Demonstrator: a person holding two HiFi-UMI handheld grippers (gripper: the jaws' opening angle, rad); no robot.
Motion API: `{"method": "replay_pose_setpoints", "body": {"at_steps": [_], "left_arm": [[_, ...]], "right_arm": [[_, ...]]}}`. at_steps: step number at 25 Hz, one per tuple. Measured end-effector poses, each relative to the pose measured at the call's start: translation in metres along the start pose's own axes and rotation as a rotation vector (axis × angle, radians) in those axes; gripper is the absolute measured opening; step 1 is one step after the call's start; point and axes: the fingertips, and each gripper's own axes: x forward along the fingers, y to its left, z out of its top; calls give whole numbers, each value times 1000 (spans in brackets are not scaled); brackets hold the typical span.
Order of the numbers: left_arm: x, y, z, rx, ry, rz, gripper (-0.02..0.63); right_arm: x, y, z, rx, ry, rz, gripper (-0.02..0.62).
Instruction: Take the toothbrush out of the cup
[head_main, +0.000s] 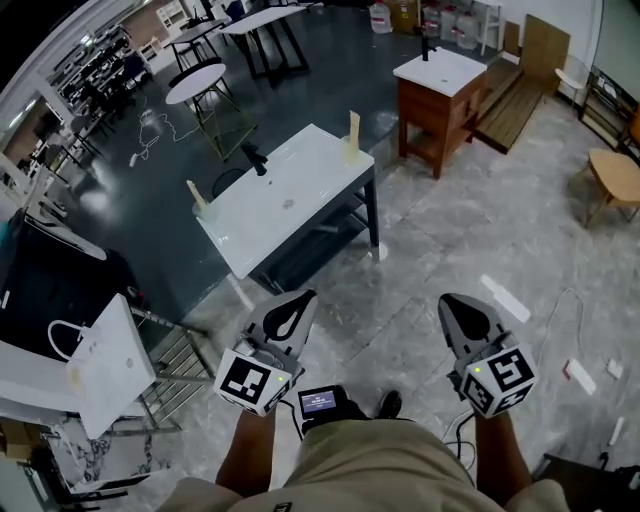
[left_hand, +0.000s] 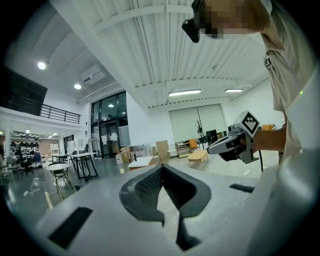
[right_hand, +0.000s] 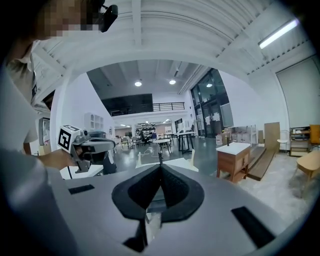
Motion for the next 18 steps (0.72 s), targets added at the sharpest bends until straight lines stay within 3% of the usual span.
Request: {"method": "replay_pose_setpoints", "body": {"at_steps": [10, 18], "left_arm": [[93, 74, -31, -29, 28, -18, 6], [181, 163, -34, -45, 2, -56, 6]], "right_arm": [[74, -74, -1, 21, 50, -55, 5], [178, -132, 25, 22, 76, -88, 5]]}}
